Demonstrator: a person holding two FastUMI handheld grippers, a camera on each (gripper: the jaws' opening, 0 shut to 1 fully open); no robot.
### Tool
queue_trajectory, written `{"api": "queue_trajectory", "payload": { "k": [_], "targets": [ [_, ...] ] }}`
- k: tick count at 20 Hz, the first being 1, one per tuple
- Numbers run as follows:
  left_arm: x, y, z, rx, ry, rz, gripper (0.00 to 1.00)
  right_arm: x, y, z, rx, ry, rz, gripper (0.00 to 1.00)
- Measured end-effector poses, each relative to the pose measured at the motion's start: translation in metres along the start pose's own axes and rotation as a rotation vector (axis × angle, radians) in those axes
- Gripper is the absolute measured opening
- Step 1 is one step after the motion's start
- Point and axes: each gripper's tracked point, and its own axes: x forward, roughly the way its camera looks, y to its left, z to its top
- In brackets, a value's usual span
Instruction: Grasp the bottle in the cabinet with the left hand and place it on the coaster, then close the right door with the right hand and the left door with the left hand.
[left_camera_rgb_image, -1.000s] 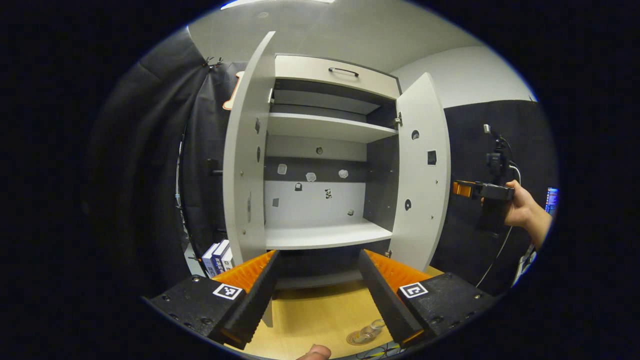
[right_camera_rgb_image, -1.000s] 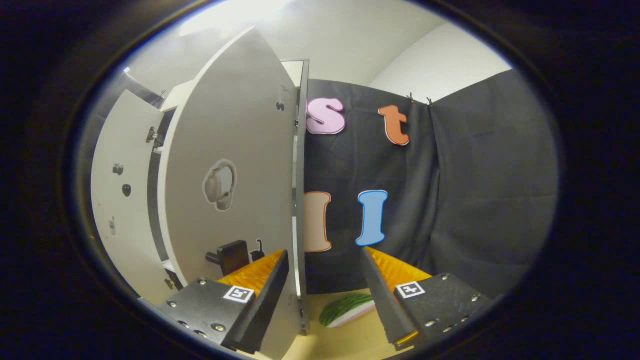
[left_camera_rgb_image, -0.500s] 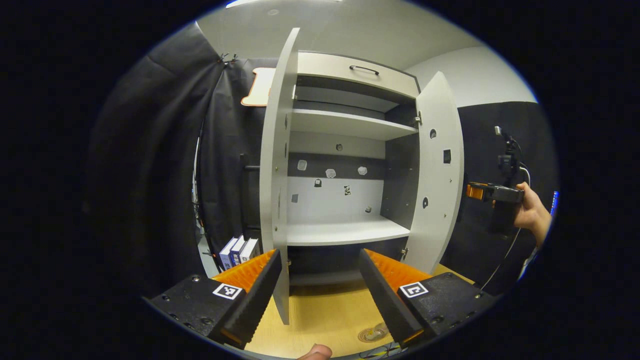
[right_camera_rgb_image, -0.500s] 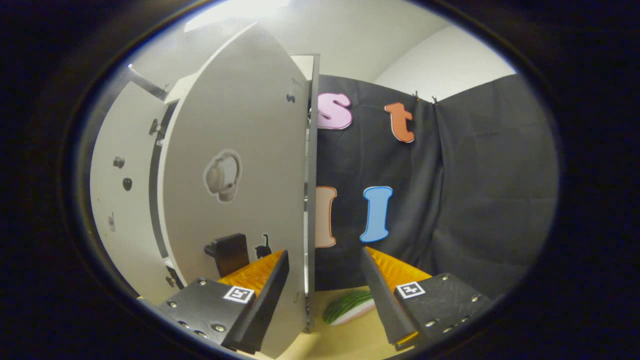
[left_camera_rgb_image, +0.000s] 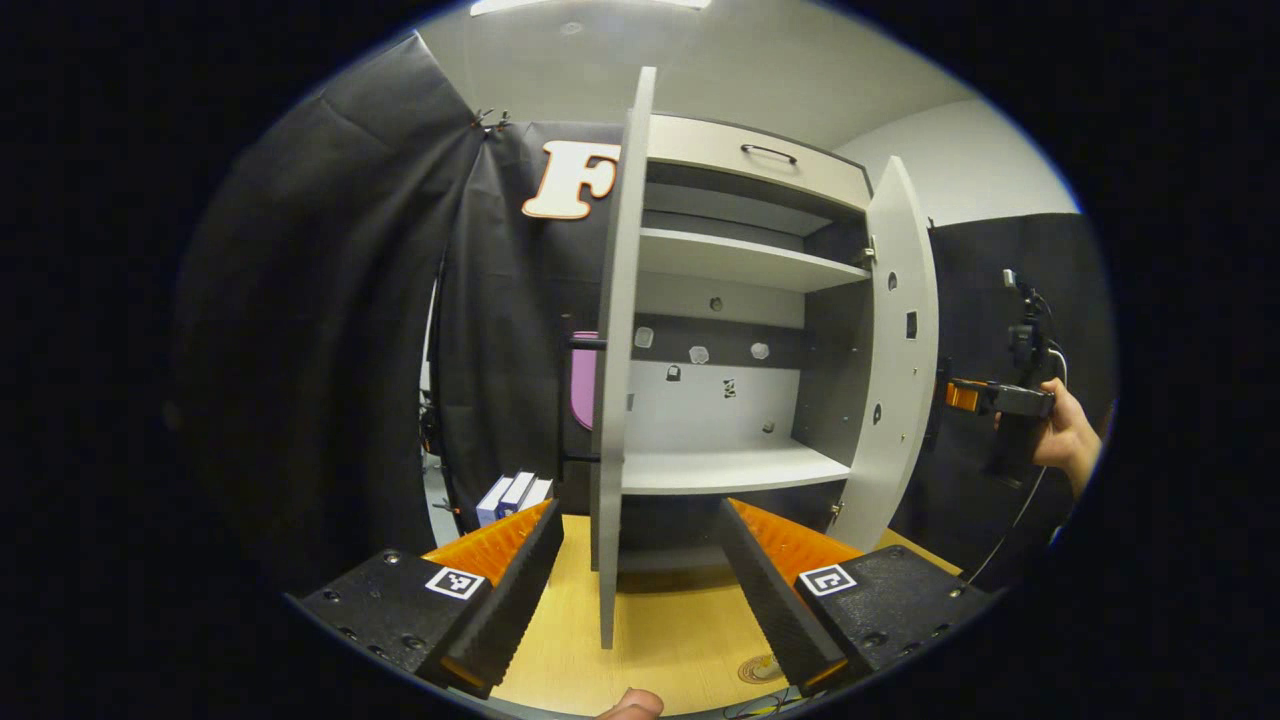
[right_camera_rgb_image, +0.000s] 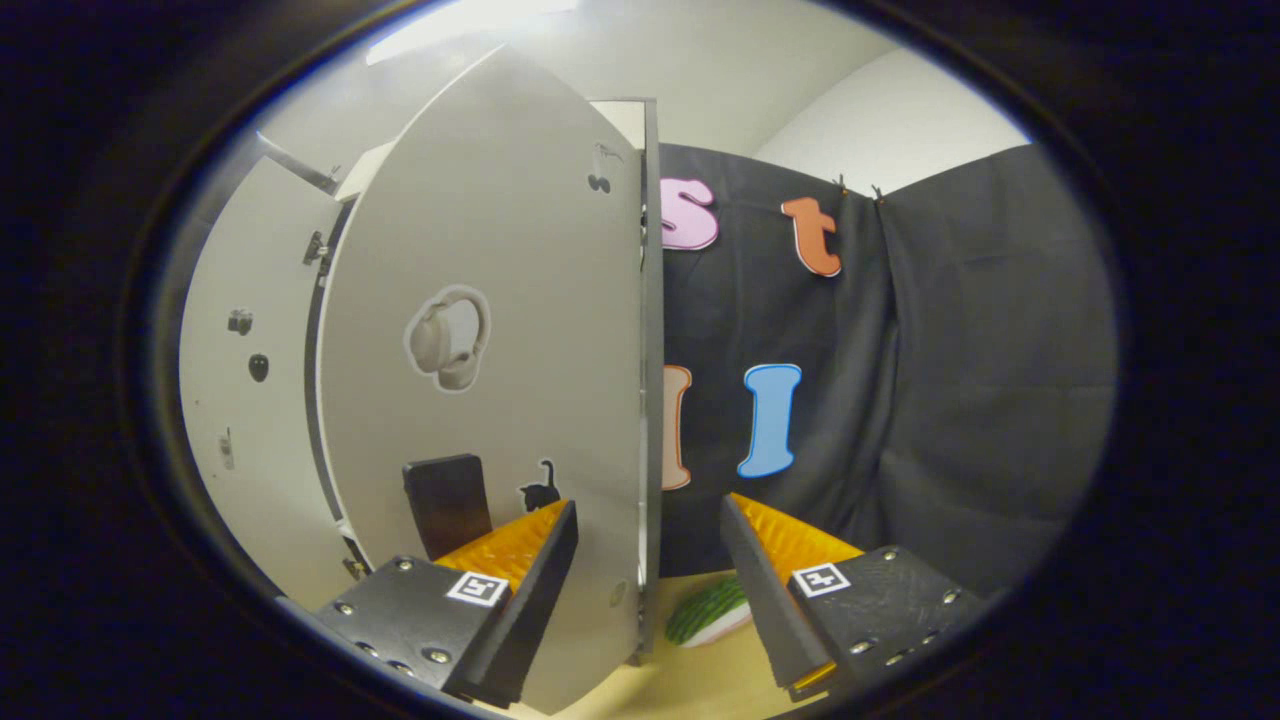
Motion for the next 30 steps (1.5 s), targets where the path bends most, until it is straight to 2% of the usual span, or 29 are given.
{"api": "queue_trajectory", "payload": {
  "k": [2,3,4,7,9,10,13,14,15,16,17,19,20,22,23,25,30],
  "targets": [
    [-0.003,0.016,-0.001,-0.01,-0.002,0.032,0.98,0.0,0.007,-0.004,0.005,0.006,0.005,0.88],
    [-0.004,0.023,-0.003,-0.015,0.0,0.043,0.99,0.0,0.013,-0.007,0.005,0.015,0.015,0.84],
    [-0.006,0.031,-0.004,-0.014,0.003,0.059,0.99,0.001,0.019,-0.008,0.003,0.018,0.025,0.89],
    [-0.011,0.063,0.001,0.003,-0.004,0.108,0.99,-0.001,0.042,-0.003,-0.001,0.006,0.074,0.9],
    [-0.01,0.088,0.009,-0.017,-0.024,0.141,0.99,-0.01,0.045,-0.003,0.009,0.002,0.058,0.9],
    [-0.009,0.099,0.011,-0.032,-0.024,0.161,0.99,-0.013,0.044,-0.003,0.011,0.005,0.037,0.97],
    [-0.006,0.136,0.016,-0.069,-0.038,0.229,0.99,-0.023,0.043,-0.001,0.01,0.009,0.017,1.0],
    [-0.003,0.147,0.017,-0.075,-0.04,0.248,0.98,-0.028,0.044,0.001,0.01,0.005,0.022,0.99],
    [-0.002,0.155,0.017,-0.082,-0.043,0.26,0.92,-0.033,0.046,0.002,0.007,0.002,0.03,0.99],
    [0.003,0.162,0.016,-0.089,-0.034,0.27,0.93,-0.04,0.046,0.003,0.004,0.003,0.036,0.98],
    [0.007,0.169,0.016,-0.098,-0.031,0.277,0.96,-0.049,0.048,0.006,0.004,0.002,0.051,0.98],
    [0.015,0.179,0.014,-0.104,-0.021,0.289,0.96,-0.071,0.052,0.013,0.013,-0.012,0.085,0.96],
    [0.02,0.183,0.015,-0.1,-0.02,0.293,0.93,-0.082,0.048,0.017,0.018,-0.02,0.088,0.98],
    [0.033,0.186,0.019,-0.079,-0.012,0.291,0.93,-0.104,0.041,0.021,0.014,-0.023,0.091,1.0],
    [0.039,0.186,0.019,-0.07,-0.007,0.295,0.97,-0.116,0.036,0.023,0.011,-0.025,0.09,0.98],
    [0.056,0.181,0.022,-0.065,-0.001,0.289,0.97,-0.142,0.03,0.023,0.018,-0.013,0.095,0.98],
    [0.105,0.145,0.042,-0.022,0.003,0.22,0.96,-0.198,0.007,0.036,0.015,-0.034,0.077,0.98]
  ]
}}
